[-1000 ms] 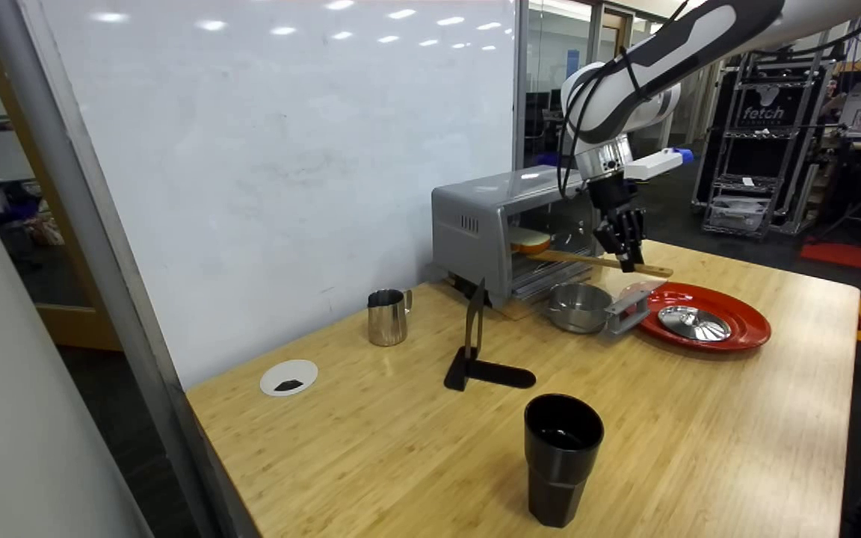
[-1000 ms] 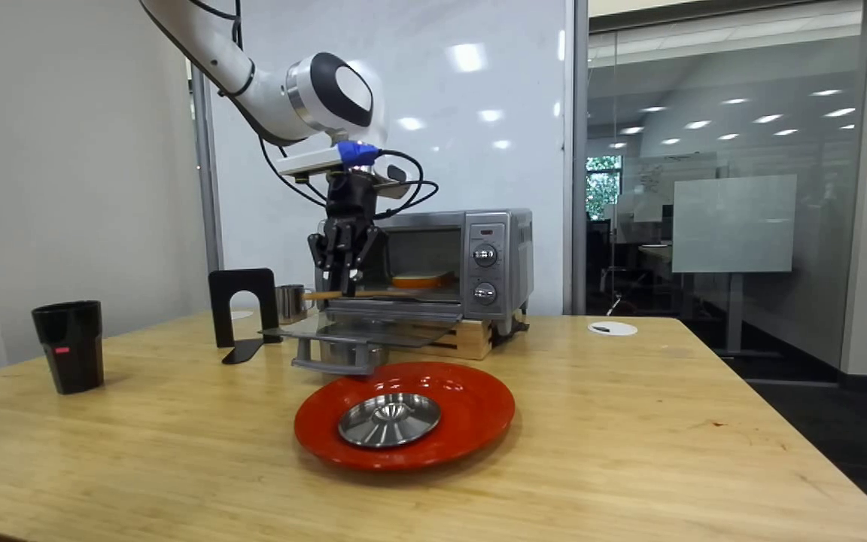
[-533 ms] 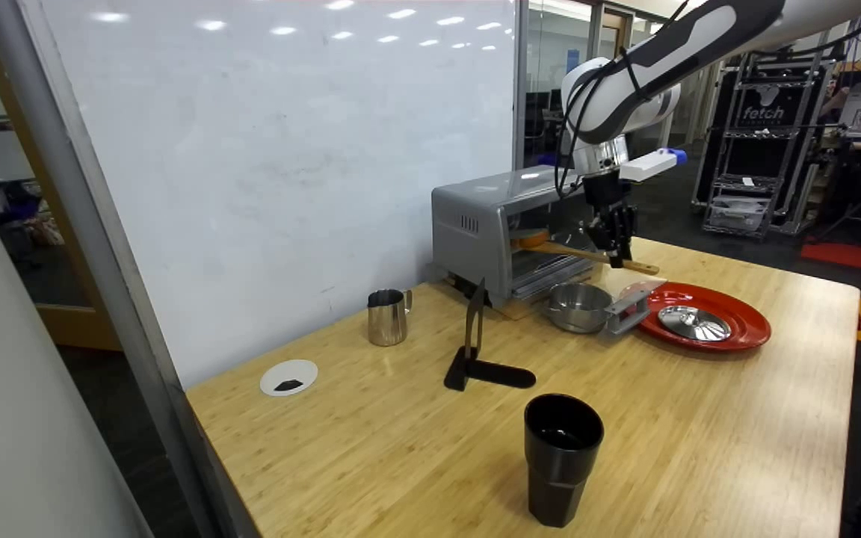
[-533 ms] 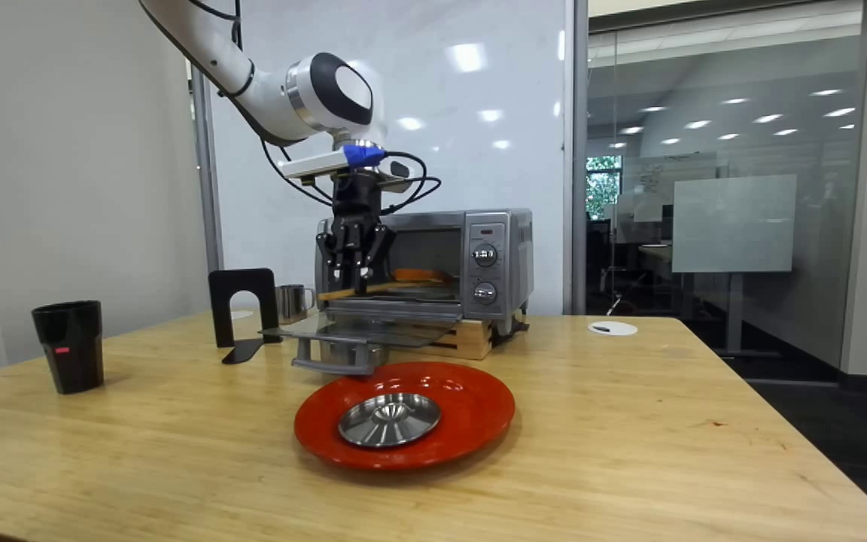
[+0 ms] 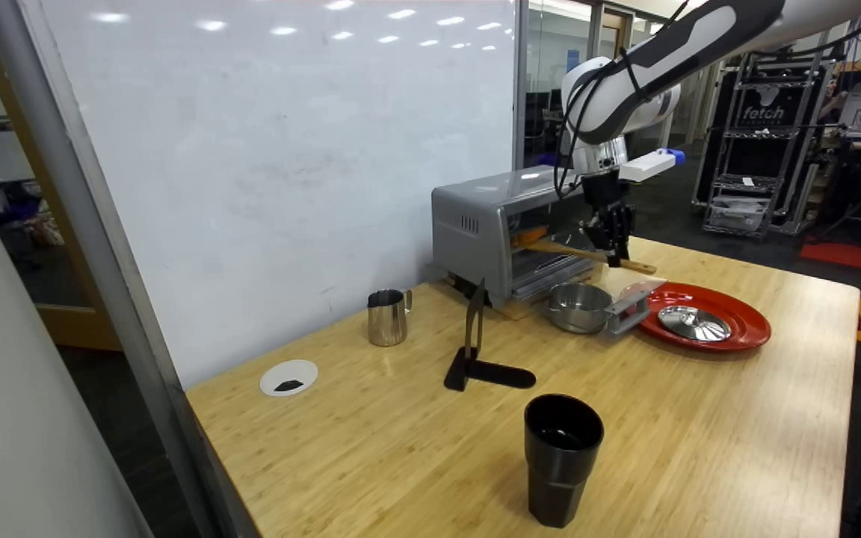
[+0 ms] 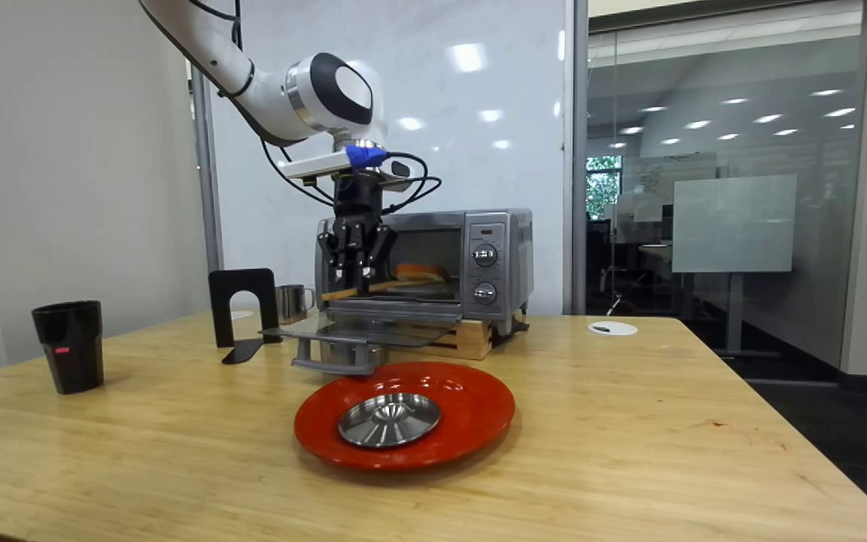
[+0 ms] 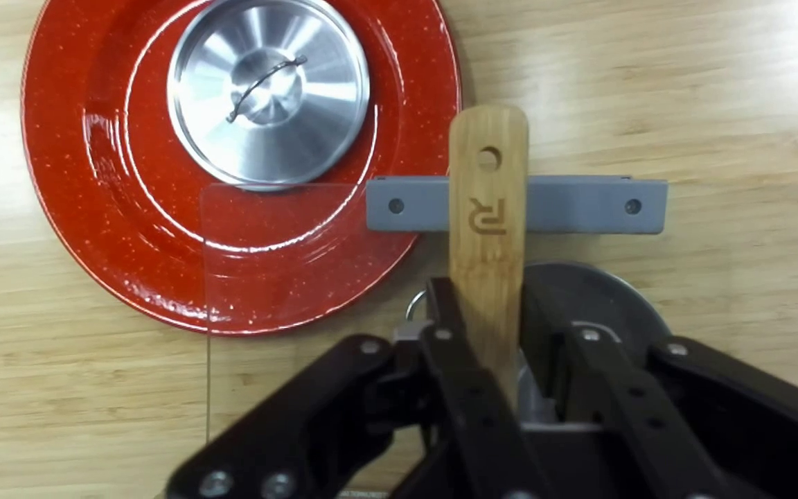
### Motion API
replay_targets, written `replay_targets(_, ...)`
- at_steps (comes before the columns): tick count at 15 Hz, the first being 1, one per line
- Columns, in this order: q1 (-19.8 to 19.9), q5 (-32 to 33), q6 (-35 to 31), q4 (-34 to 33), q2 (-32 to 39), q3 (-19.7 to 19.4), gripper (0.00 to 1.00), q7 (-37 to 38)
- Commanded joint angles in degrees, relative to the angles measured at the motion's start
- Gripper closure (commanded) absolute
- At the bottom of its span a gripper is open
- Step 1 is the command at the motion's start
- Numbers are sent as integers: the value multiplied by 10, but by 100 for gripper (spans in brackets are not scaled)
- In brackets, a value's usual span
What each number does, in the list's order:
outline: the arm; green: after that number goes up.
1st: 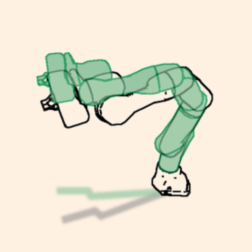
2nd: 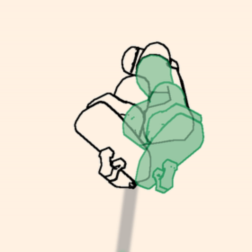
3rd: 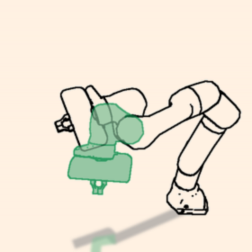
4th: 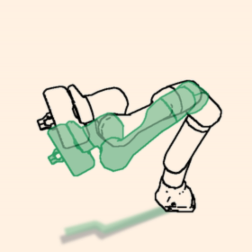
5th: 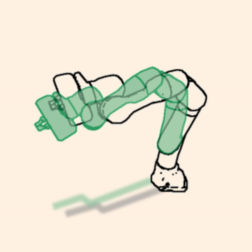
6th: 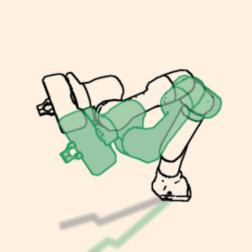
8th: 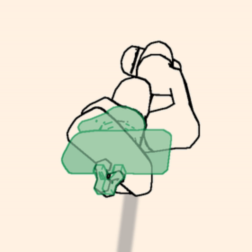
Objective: Use the spatula to take the bread slice out of the oven
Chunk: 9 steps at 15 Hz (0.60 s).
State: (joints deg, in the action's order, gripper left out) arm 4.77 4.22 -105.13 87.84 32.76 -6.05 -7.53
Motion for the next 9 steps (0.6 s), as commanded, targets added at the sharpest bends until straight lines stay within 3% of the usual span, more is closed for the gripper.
replay_targets(1, 8, 9, -8, 8, -3, 10, 93, -12)
replay_targets(9, 10, 5, 8, -8, 6, 14, 93, -22)
